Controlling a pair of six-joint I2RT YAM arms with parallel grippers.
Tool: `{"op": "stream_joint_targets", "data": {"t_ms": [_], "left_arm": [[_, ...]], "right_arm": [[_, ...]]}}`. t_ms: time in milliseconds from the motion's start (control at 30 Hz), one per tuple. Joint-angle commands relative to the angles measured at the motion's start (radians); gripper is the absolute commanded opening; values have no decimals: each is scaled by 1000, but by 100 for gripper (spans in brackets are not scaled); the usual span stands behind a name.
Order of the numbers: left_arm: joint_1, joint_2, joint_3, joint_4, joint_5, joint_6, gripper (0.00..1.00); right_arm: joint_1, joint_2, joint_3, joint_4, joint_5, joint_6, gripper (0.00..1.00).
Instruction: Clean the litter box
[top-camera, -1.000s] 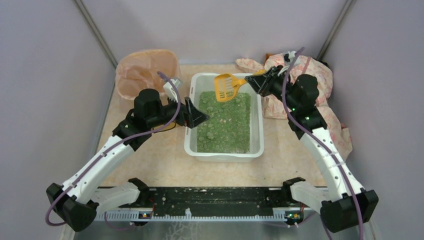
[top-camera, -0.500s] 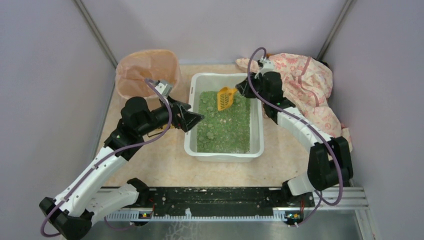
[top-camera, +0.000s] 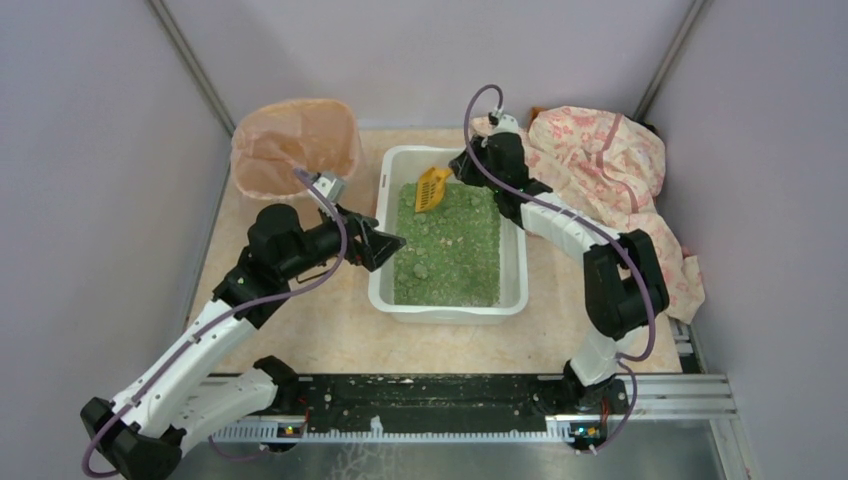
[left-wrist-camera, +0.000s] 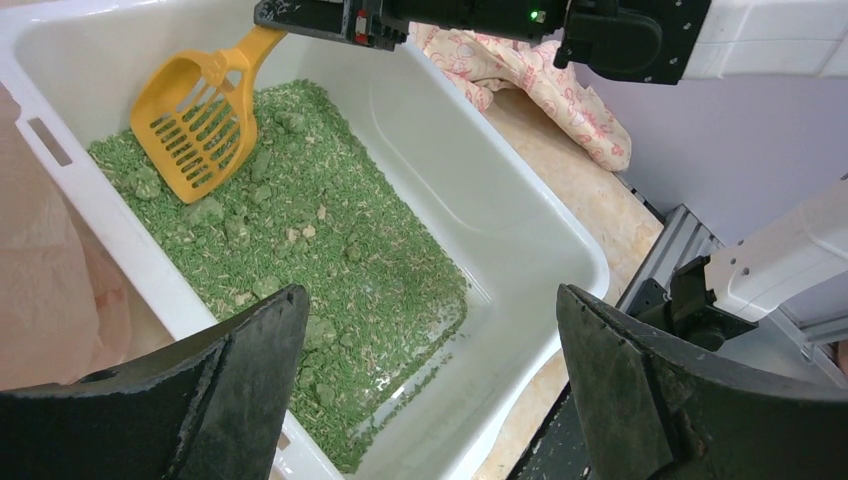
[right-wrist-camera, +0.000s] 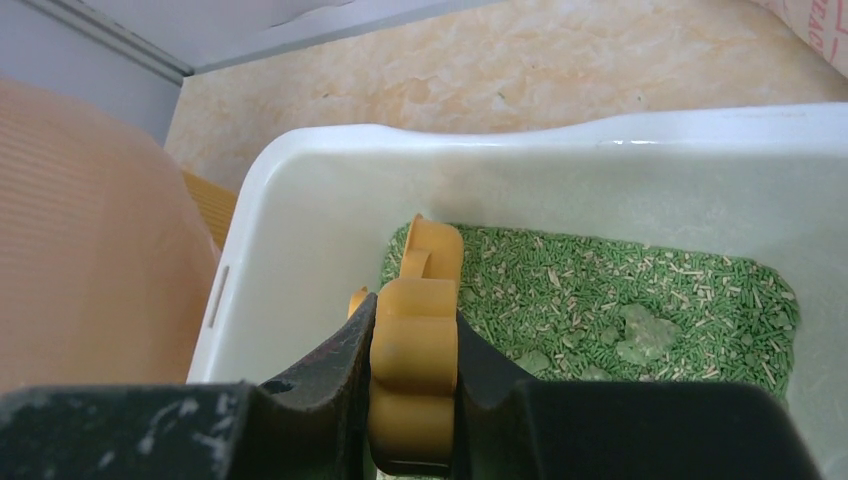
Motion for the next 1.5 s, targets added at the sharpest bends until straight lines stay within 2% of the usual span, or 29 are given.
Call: {"op": "stream_joint_targets", "data": {"t_ms": [0,167,467,767,1233,1467], "left_arm": [[-3,-37,-13,27,-16,-4,99],[-2,-53,-27,28,-22,-11,99],[-3,-67,-40,27,-27,-22,99],[-3,-111,-54,25,-47,-22,99],[-3,-152,-83,30,-51,-63,99],[-2,-165,-91,27,-52,-82,99]], "right_arm": [[20,33,67,30,95,17,0],[51,45,78,-5,183,-32,0],[102,69,88,-36,230,-84,0],[118,3,71,-111,323,-142,0],[128,131,-30,25,143,-88,0],[126,165,-83,92,-12,-51,0]]}}
